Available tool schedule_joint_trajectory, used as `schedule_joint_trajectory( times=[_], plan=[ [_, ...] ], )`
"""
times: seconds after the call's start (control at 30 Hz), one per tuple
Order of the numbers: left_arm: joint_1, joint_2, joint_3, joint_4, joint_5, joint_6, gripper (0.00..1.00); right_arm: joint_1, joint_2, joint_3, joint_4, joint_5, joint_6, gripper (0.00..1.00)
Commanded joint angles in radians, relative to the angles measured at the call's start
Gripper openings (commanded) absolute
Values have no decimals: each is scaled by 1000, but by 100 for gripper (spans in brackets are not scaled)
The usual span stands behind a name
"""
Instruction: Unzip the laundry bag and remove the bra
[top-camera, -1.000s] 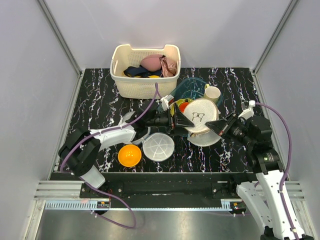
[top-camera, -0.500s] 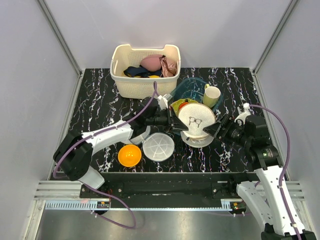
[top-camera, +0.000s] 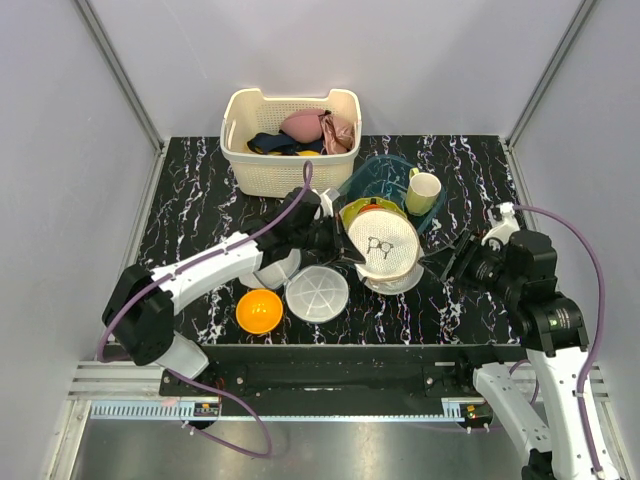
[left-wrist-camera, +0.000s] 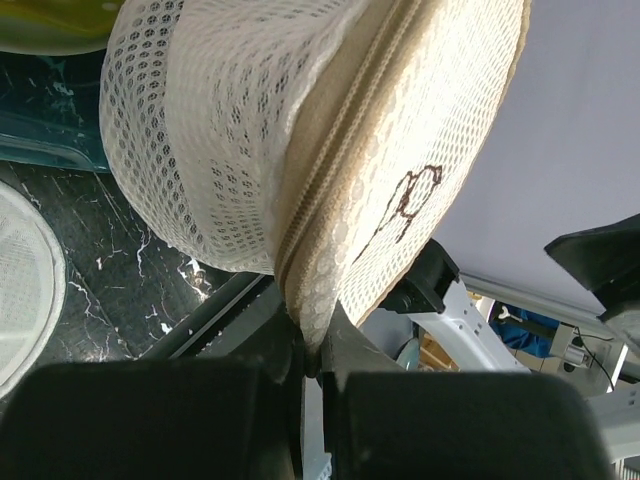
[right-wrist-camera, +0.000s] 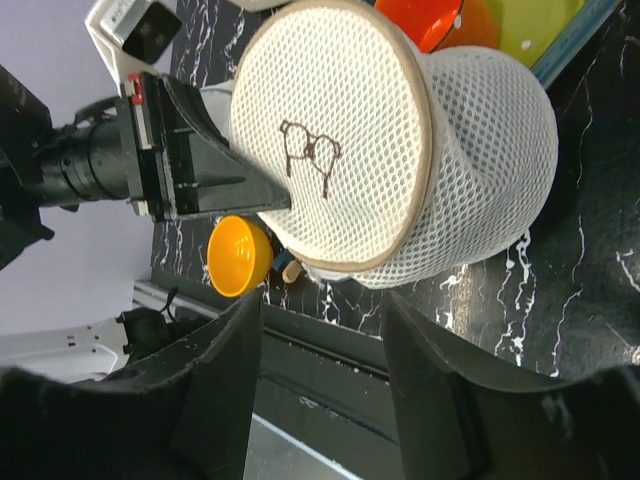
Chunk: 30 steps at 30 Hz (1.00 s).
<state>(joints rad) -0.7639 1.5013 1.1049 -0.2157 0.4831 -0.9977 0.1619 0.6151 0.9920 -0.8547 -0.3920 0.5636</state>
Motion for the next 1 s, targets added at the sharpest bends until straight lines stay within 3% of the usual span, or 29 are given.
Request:
schedule_joint_trajectory(
  times=[0.0,0.13,0.27,0.53,0.77,0.97],
  plan=[
    [-11,11,90,-30,-24,10,0,4,3,-16,3,-74,-14,58],
    [-15,11,107,-40,-31,7,0,19,35,-35,57,-94,1,59],
    [-17,4,105,-50,-31,16,0,91,106,-29,104,-18,7,60],
    [-17,-7,101,-68,-46,19,0,485,244,40,155,343,47,61],
    [-17,-19,95,-82,-57,11,0,634,285,17,155,456,87,51],
    [-17,-33,84,-88,-66,11,0,726,347,28,164,519,101,50]
  ],
)
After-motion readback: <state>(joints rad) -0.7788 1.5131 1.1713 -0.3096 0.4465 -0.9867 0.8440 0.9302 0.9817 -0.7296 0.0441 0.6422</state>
